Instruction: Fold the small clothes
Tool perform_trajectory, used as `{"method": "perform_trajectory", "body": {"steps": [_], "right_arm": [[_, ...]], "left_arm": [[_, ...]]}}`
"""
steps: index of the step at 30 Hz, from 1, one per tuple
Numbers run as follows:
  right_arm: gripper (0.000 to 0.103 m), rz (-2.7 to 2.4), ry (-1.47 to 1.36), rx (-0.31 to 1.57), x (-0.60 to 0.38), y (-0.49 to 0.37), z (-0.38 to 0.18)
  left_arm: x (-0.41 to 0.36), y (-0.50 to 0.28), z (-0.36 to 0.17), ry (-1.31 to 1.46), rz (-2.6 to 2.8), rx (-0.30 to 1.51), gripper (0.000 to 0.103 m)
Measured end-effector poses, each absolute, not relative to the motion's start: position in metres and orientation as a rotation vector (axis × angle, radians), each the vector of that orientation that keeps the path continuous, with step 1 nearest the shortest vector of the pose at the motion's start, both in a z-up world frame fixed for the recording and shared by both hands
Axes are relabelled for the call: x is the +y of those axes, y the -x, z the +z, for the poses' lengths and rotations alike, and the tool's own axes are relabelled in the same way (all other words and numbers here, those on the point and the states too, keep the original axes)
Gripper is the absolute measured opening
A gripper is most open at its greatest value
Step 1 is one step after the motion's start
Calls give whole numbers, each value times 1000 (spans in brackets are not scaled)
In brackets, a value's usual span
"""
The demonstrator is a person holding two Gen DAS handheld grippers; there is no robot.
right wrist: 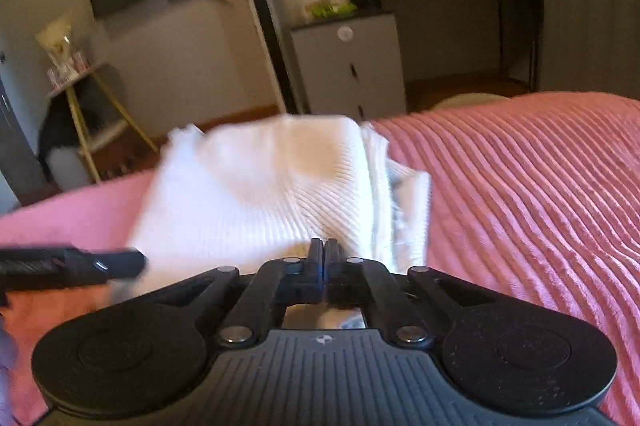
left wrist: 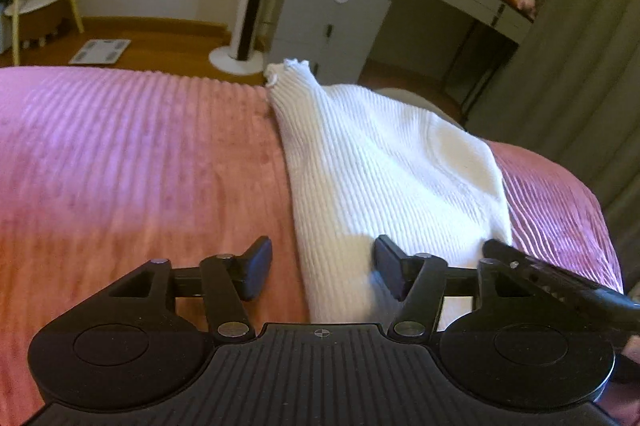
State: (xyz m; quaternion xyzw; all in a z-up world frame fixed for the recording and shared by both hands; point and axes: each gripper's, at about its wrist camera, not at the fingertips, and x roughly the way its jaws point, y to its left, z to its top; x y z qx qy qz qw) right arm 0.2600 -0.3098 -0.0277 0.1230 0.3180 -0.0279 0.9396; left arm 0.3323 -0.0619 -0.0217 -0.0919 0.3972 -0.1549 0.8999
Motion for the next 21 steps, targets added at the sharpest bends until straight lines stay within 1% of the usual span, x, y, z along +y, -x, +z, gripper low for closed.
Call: {"method": "perform_trajectory", "body": {"steps": [2,3,4,8,9,10,13,15,17,18,19,21], "right_arm": [[0,-46,-242,641,-319,-259,-37],[0,-37,-255,641,-323,-258,-39],[0,-25,-266,641,-325,-256,-38],[0,26,-313,634,-330,-248,-20],[2,19,-323,613,-332,-247,-12],[4,-1,-319,583,-333,-248,-5],[4,-11,-330,565,-333,-267,6],[5,-5,-309,598,-330,-284,1],[3,-26,-281,701,-330,-303,-19],[3,-39,-281,721,-332,-306,-27],[3,-34,-301,707,-337,-303,-29],[3,-27,-385,706,-348,-293,-24]], "left_arm": [[-66,-338,-32,163,-339,842,77],[-67,-342,-39,148,-338,850,83],[-65,-344,-43,148,-333,851,87],[-48,-347,-35,238,-357,860,83],[-47,-348,-32,253,-356,853,81],[-45,-349,-29,267,-352,845,80],[-50,-356,-26,274,-350,849,80],[-55,-360,-30,289,-354,861,81],[-60,-363,-36,293,-368,885,83],[-63,-363,-39,294,-369,896,84],[-65,-362,-43,303,-382,907,86],[-64,-360,-45,310,-414,911,87]]}}
